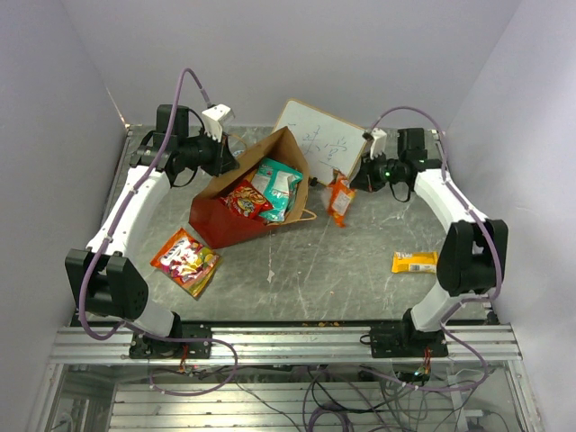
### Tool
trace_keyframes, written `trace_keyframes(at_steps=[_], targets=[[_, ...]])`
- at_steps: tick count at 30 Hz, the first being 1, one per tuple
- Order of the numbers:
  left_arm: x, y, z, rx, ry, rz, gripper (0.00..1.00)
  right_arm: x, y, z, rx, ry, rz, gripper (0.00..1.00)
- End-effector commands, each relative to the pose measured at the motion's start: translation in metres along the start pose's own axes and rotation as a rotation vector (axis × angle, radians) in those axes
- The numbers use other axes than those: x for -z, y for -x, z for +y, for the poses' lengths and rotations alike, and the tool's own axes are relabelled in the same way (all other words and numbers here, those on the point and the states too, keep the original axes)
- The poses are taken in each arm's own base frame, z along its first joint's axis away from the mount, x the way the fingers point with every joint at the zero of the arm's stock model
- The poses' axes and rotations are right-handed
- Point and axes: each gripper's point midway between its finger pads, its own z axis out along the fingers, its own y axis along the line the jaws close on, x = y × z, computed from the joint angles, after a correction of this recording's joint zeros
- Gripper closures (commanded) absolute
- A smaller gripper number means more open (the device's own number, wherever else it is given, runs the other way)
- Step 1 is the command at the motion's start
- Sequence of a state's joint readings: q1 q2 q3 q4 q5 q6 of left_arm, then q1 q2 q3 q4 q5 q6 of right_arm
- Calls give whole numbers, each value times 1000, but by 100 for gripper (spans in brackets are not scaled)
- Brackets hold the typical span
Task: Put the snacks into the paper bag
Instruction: Pick up the snack from the center of the board, then place the snack in the paper bag.
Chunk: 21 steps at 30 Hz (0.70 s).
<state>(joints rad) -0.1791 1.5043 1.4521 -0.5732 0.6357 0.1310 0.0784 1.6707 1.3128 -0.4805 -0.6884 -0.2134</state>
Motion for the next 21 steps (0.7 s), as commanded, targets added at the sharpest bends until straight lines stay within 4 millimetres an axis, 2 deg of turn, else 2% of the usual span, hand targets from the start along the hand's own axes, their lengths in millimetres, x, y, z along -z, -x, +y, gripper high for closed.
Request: trace_keyframes(at_steps=[1,10,21], targets=[[2,9,-1,-15,-11,-31,93,43,49,12,124,-39,-117,100],[2,8,-3,-14,-11,-36,93,97,113,55,248,-7,-261,100],[-2,5,-3,1,-27,-32,93,124,156,89,294,63,-357,100]])
